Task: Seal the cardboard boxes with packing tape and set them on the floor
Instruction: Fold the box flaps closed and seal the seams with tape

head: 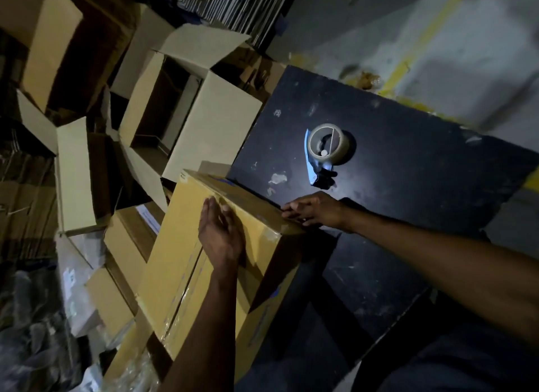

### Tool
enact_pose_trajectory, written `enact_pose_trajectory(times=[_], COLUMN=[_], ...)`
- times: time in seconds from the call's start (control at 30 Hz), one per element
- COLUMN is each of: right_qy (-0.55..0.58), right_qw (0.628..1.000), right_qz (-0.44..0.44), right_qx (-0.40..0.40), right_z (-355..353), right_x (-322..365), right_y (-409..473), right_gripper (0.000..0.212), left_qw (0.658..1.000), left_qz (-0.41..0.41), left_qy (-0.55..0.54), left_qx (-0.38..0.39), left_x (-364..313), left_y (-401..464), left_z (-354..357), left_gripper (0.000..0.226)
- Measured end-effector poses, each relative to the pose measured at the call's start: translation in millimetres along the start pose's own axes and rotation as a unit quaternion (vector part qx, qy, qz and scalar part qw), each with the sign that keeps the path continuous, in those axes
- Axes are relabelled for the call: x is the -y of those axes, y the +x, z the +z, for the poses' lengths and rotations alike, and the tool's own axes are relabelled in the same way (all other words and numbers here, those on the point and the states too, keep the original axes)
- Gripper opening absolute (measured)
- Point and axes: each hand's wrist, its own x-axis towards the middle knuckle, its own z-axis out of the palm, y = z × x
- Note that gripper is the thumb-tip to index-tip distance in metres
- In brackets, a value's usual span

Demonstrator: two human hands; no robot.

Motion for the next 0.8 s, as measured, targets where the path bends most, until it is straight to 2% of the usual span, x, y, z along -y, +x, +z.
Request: enact_pose_trajectory(times=[0.1,0.2,0.3,0.4,0.6,0.7,0.8], right_qy=[0.059,0.030,-0.012,-0.092,-0.109,-0.075,0.001], right_qw=[0.998,0.998,0.996,0.990,0.981,0.984,0.995], right_qz=[-0.019,-0.053,-0.088,-0.104,-0.128,-0.126,-0.062], right_qx=[0.016,0.020,0.021,-0.001,-0.099,-0.101,-0.084], right_z=[-0.8,3.9,11.0,17.1,31.4,33.8,29.6], right_x=[-16.5,-28.8,-24.6,-16.9,-19.2,-20.3,-15.3], right_y=[-21.8,-36.8,-44.7,-48.1,-36.3,-31.1,-27.9], right_gripper=[0.033,0.049,0.056,0.061,0.033,0.034,0.020], left_qw=[0.998,0.994,0.985,0.976,0.983,0.987,0.991], left_qz=[0.020,0.062,0.129,0.164,0.137,0.120,0.088], left_qy=[-0.062,-0.083,-0.010,0.071,0.056,0.044,0.033], left_qx=[-0.016,0.041,0.113,0.124,0.106,0.100,0.095], left_x=[-17.9,-22.3,-3.5,7.4,1.7,-2.5,-10.8], left_y=[-42.5,-95.6,-124.3,-128.6,-131.0,-130.4,-127.8], left_z=[-10.3,-18.9,-15.9,-7.5,-6.1,-8.7,-10.5], left_gripper=[0.047,0.044,0.064,0.080,0.081,0.082,0.084])
